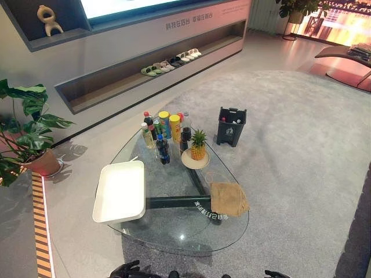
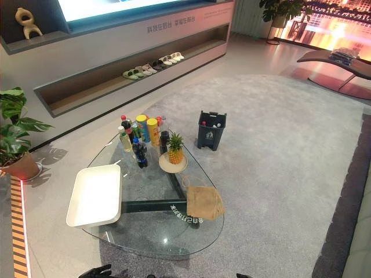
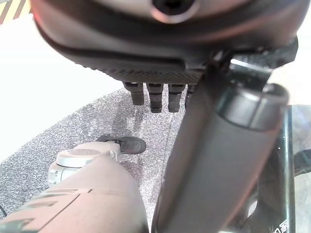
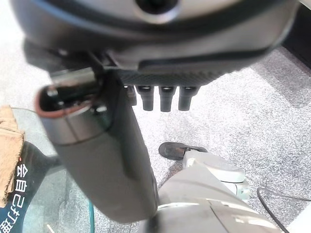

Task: Wipe the table with a cloth and put it in the basket.

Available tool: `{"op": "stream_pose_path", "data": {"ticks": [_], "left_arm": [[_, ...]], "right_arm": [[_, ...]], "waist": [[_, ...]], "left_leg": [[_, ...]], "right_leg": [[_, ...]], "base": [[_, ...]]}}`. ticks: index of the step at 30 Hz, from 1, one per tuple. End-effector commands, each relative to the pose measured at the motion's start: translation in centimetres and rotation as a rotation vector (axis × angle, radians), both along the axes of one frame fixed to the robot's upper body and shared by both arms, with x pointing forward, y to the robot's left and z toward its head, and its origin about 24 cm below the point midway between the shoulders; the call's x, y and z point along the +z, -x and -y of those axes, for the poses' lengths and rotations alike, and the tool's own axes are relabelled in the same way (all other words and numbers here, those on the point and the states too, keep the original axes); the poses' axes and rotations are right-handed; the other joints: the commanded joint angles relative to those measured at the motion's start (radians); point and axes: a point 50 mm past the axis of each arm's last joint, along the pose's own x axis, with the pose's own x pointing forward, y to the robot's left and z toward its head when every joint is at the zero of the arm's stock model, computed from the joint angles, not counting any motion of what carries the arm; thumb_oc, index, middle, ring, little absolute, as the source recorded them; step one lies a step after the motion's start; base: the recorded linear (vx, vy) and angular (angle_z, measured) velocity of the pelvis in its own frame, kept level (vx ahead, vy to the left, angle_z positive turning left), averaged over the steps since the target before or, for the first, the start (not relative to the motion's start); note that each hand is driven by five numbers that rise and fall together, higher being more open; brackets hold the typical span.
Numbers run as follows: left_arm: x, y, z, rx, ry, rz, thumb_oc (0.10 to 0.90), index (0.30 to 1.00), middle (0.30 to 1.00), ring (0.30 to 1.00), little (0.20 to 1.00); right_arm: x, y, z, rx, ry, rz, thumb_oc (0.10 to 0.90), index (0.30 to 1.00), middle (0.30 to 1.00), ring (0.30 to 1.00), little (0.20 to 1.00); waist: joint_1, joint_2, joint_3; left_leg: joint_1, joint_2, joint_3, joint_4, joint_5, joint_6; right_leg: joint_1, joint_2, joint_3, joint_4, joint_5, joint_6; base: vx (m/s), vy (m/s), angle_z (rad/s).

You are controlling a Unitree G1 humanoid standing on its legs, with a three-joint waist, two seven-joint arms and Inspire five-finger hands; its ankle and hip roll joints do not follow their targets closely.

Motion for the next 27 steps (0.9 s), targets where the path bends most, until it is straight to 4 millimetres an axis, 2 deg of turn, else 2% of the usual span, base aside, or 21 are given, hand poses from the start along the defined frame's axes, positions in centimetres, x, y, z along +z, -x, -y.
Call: {"op": "stream_pose_path", "data": {"ticks": [1,27], "left_arm": [[0.44,-1.73,-0.36,-0.026,-0.015,0.02,0.8,0.9,0.9,0.9,0.9],[0.55,-2.08,-0.36,-0.032,-0.022,0.041,0.8,0.9,0.9,0.9,0.9]], "right_arm": [[0.35,-0.31,1.01,-0.007,0.022,-0.005,0.8,0.9,0.9,0.9,0.9],[0.36,-0.25,1.07,-0.008,0.024,-0.005,0.8,0.9,0.9,0.9,0.9]], "waist": [[0.006,-0.01,0.03],[0.003,-0.011,0.023]], "left_leg": [[0.049,0.079,0.08,0.006,-0.047,-0.039],[0.052,0.083,0.084,0.006,-0.048,-0.042]], "right_leg": [[0.024,-0.103,-0.056,0.015,0.001,0.077],[0.029,-0.1,-0.059,0.011,0.0,0.076]], "base": [[0.0,0.0,0.0],[0.0,0.0,0.0]]}}
